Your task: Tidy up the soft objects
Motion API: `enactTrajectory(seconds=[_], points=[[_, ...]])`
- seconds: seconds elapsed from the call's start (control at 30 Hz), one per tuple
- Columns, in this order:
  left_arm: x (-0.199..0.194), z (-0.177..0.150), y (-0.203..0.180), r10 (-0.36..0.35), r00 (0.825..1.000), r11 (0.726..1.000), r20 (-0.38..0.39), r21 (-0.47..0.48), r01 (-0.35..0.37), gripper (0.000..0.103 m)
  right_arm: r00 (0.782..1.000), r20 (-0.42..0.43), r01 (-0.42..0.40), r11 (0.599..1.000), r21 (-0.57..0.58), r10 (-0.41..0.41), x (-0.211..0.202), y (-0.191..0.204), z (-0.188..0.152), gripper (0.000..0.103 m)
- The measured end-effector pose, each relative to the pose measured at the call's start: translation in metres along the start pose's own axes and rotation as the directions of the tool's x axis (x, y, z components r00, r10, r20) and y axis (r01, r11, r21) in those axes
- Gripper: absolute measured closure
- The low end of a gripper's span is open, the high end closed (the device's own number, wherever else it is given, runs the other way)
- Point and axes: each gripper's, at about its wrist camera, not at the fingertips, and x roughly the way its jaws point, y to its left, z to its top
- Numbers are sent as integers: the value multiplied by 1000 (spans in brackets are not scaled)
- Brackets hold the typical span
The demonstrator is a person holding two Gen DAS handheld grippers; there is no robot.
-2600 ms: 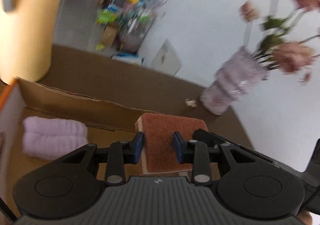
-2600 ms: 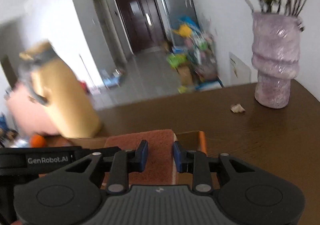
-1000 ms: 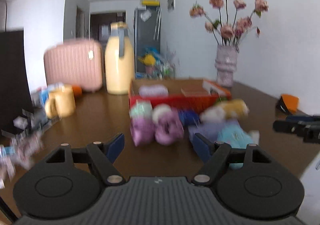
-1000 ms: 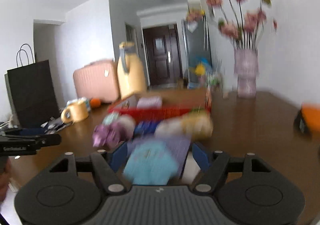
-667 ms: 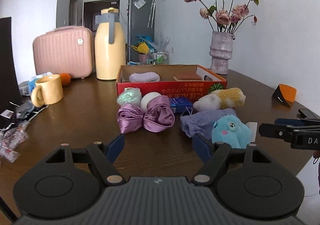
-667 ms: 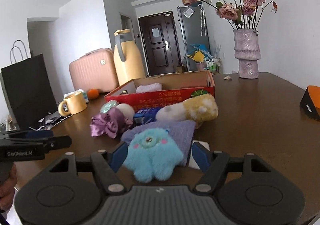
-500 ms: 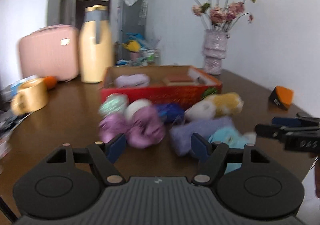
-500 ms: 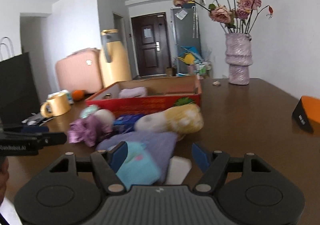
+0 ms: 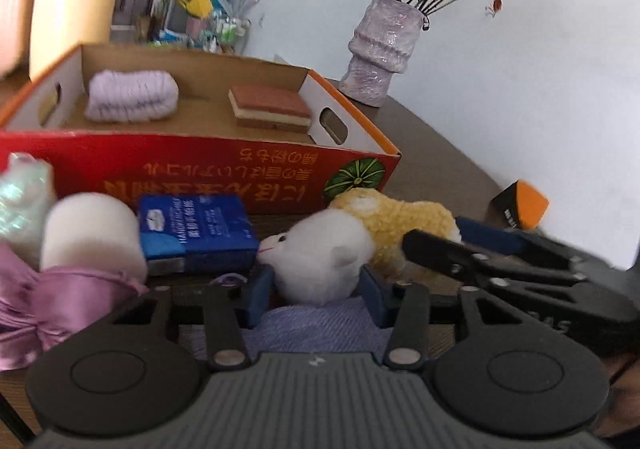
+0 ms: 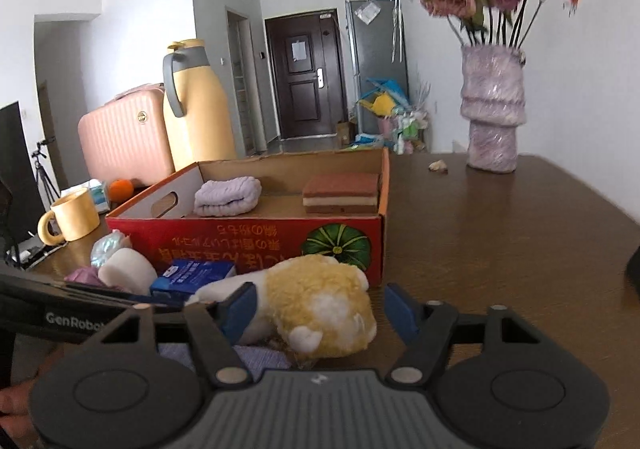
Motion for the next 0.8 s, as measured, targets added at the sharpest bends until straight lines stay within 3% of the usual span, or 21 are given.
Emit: enactTrajectory(seconds=[0.17, 0.47, 0.63, 0.8], points=[[-4, 3, 3, -12, 999, 999, 35, -35, 13, 64, 1000, 24, -1, 999, 38, 0, 1, -3, -2, 58], [-48, 10, -20, -7, 989, 1000, 150, 24, 3, 64, 994, 105, -16, 1000, 17, 14, -43, 15, 6, 59], [-52, 47, -16, -19, 984, 998, 175, 62, 8, 64, 988, 152, -17, 1000, -21, 20, -45, 25, 30, 60], [-20, 99, 1, -32, 987, 996, 156, 87, 19, 64, 985, 172, 17, 999, -27, -12, -1, 19, 68, 60]])
